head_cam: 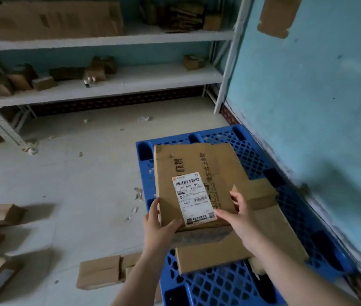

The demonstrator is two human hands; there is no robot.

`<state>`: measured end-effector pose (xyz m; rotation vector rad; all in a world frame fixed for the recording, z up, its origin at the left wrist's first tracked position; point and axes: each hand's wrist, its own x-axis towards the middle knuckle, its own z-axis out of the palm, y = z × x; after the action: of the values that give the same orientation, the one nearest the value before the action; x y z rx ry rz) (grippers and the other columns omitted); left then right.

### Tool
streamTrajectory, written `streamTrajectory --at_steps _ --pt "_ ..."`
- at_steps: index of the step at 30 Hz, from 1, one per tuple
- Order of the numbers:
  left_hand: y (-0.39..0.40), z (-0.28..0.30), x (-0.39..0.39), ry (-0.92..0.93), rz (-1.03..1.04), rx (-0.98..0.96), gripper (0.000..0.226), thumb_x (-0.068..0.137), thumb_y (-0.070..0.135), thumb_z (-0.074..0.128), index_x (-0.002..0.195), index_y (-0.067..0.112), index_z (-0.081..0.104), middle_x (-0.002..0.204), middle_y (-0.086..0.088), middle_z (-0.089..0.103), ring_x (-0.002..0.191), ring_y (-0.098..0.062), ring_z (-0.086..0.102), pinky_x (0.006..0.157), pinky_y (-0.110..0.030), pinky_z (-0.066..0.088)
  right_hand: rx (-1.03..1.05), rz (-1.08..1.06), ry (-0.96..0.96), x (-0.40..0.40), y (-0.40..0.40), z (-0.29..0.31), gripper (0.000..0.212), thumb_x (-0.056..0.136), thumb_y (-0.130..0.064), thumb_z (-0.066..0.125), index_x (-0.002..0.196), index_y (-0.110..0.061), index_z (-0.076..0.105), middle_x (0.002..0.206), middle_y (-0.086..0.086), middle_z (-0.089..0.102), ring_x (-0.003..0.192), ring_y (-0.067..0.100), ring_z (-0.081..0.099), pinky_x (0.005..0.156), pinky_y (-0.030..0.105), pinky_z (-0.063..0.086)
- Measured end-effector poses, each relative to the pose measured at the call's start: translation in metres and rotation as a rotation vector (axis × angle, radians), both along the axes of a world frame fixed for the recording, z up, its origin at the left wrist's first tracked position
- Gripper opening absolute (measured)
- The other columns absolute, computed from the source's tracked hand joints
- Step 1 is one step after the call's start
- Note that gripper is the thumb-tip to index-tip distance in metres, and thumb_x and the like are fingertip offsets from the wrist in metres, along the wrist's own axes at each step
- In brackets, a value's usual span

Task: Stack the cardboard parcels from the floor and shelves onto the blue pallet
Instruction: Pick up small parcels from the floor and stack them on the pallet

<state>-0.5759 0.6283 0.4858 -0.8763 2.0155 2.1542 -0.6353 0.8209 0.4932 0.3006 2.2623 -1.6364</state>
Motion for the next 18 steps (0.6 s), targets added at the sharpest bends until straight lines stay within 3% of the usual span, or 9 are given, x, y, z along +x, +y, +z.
streamTrajectory --at_steps 5,7,10,13,15,18 --pt "0.047 -0.092 -0.023 -0.088 -0.118 0.006 0.074 0.075 0.005 0.071 0.134 0.033 0.035 0.130 -0.003 0.035 0.119 -0.024 0.044 0.102 -0.045 0.043 0.092 -0.062 -0.134 -0.006 0.055 -0.087 0.072 0.068 -0.026 0.081 0.128 -0.027 0.042 0.127 -0.007 0.050 0.114 0.013 0.047 0.102 0.037 0.038" --pt "0.061 -0.130 -0.034 -0.123 -0.163 -0.049 0.077 0.073 0.003 0.072 0.137 0.025 0.035 0.128 -0.008 0.036 0.117 -0.020 0.038 0.104 -0.037 0.039 0.088 -0.079 -0.182 -0.011 0.071 -0.124 0.067 0.067 -0.025 0.082 0.122 -0.031 0.043 0.123 -0.009 0.052 0.107 0.010 0.048 0.098 0.034 0.038" --pt "0.084 -0.193 -0.046 -0.164 -0.223 -0.091 0.083 0.068 0.003 0.076 0.138 0.024 0.037 0.116 -0.004 0.037 0.114 -0.019 0.039 0.102 -0.036 0.041 0.099 -0.100 -0.258 -0.018 0.097 -0.185 0.067 0.067 -0.023 0.082 0.121 -0.031 0.043 0.122 -0.008 0.053 0.107 0.012 0.050 0.086 0.024 0.042" --pt "0.106 -0.257 -0.051 -0.202 -0.261 -0.119 0.089 0.060 0.009 0.081 0.139 0.019 0.039 0.108 -0.002 0.041 0.118 -0.028 0.044 0.099 -0.042 0.044 0.139 -0.119 -0.308 -0.020 0.113 -0.246 0.085 0.061 -0.029 0.084 0.133 -0.029 0.040 0.132 -0.008 0.050 0.115 0.015 0.048 0.103 0.040 0.040" --pt "0.117 -0.290 -0.050 -0.193 -0.267 -0.138 0.100 0.050 0.017 0.084 0.139 0.012 0.039 0.099 -0.003 0.045 0.115 -0.033 0.045 0.091 -0.041 0.047 0.152 -0.177 -0.318 -0.020 0.122 -0.278 0.083 0.068 -0.030 0.081 0.138 -0.029 0.035 0.138 -0.007 0.047 0.117 0.015 0.047 0.108 0.038 0.036" --pt "0.122 -0.318 -0.049 -0.163 -0.305 -0.119 0.097 0.052 0.004 0.082 0.137 0.019 0.037 0.104 -0.003 0.045 0.104 -0.021 0.044 0.095 -0.036 0.045 0.119 -0.293 -0.347 -0.024 0.130 -0.306 0.083 0.071 -0.038 0.078 0.140 -0.032 0.033 0.133 -0.006 0.049 0.117 0.020 0.052 0.105 0.040 0.041"
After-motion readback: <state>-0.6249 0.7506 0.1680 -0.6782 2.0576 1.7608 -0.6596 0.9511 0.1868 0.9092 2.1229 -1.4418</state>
